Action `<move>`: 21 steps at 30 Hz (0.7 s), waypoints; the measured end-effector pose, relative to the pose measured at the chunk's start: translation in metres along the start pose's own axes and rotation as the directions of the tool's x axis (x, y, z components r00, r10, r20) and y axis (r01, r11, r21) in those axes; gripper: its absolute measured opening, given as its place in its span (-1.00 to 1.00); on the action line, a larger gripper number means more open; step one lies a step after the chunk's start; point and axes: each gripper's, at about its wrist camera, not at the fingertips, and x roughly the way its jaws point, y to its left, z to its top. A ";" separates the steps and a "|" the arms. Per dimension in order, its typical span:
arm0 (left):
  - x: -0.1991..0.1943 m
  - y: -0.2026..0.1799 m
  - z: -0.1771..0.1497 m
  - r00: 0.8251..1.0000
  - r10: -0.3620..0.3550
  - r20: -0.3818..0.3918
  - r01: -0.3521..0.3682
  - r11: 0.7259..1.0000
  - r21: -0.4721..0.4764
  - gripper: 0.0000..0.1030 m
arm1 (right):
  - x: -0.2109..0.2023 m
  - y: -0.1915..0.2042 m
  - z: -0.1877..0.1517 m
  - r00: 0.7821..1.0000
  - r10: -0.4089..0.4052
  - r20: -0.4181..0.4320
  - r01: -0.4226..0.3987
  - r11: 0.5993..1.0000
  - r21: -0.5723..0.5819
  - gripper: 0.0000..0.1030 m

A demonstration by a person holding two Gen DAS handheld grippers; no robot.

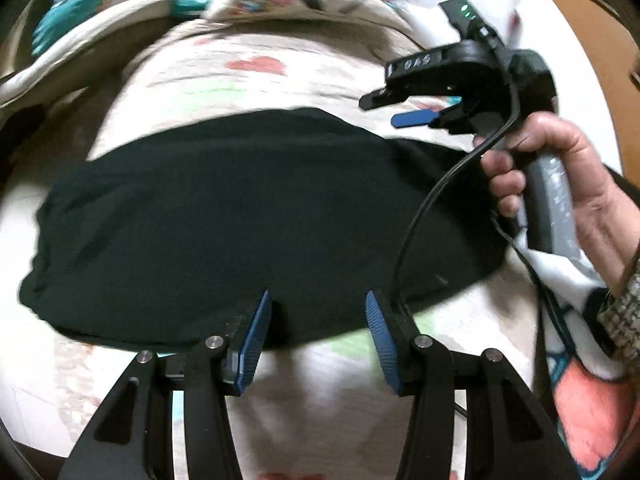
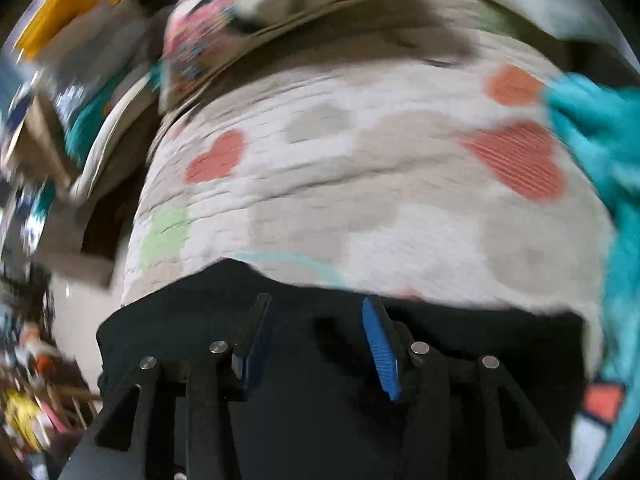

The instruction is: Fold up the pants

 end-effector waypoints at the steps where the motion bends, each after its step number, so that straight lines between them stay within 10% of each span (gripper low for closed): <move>1: 0.000 0.006 0.001 1.000 0.016 0.004 -0.016 1.000 -0.011 -0.06 | 0.008 0.006 0.001 1.000 0.010 -0.007 -0.010 1.000 -0.017 -0.01; 6: 0.010 0.024 0.002 0.998 0.042 -0.038 -0.044 0.997 -0.063 -0.06 | 0.049 0.044 0.009 0.997 0.016 -0.070 -0.025 0.990 -0.136 -0.01; 8: 0.013 0.026 0.003 0.998 0.045 -0.053 -0.049 0.997 -0.067 -0.06 | 0.060 0.058 0.005 0.993 -0.064 -0.097 0.042 0.975 -0.217 -0.60; 14: 0.016 0.026 0.004 0.997 0.049 -0.058 -0.053 0.997 -0.062 0.01 | 0.061 0.064 0.023 0.993 -0.107 -0.055 0.091 0.966 -0.241 -0.92; 21: 0.017 0.021 0.003 0.996 0.071 -0.054 -0.073 0.996 -0.043 0.01 | 0.075 0.082 0.031 0.982 -0.187 -0.024 0.173 0.944 -0.280 -0.95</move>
